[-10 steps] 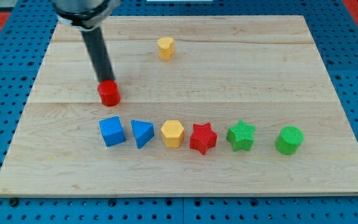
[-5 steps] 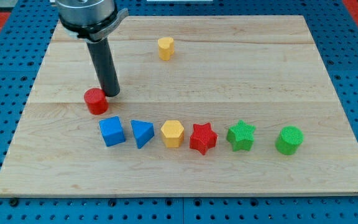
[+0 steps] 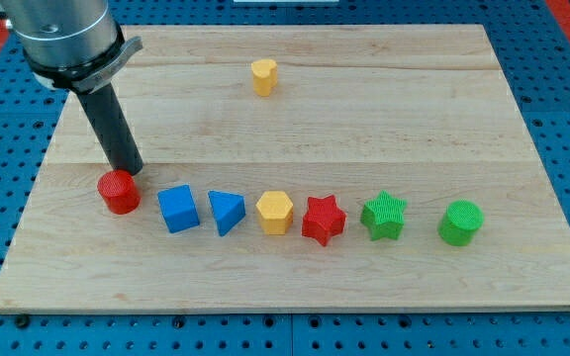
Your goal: Slide the red circle towards the bottom
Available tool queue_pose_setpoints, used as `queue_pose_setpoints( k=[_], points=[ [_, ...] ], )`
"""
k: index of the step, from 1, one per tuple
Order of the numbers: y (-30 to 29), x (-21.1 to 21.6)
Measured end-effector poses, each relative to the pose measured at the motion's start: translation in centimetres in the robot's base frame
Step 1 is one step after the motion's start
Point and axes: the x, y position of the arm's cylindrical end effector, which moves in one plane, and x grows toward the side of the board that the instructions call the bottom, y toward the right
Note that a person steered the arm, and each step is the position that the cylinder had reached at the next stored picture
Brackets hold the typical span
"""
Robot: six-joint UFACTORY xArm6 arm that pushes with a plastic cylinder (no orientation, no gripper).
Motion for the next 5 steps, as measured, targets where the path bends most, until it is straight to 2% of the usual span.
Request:
queue_pose_setpoints(
  k=[4,5],
  points=[
    [0.2,0.8],
    [0.2,2.1]
  ],
)
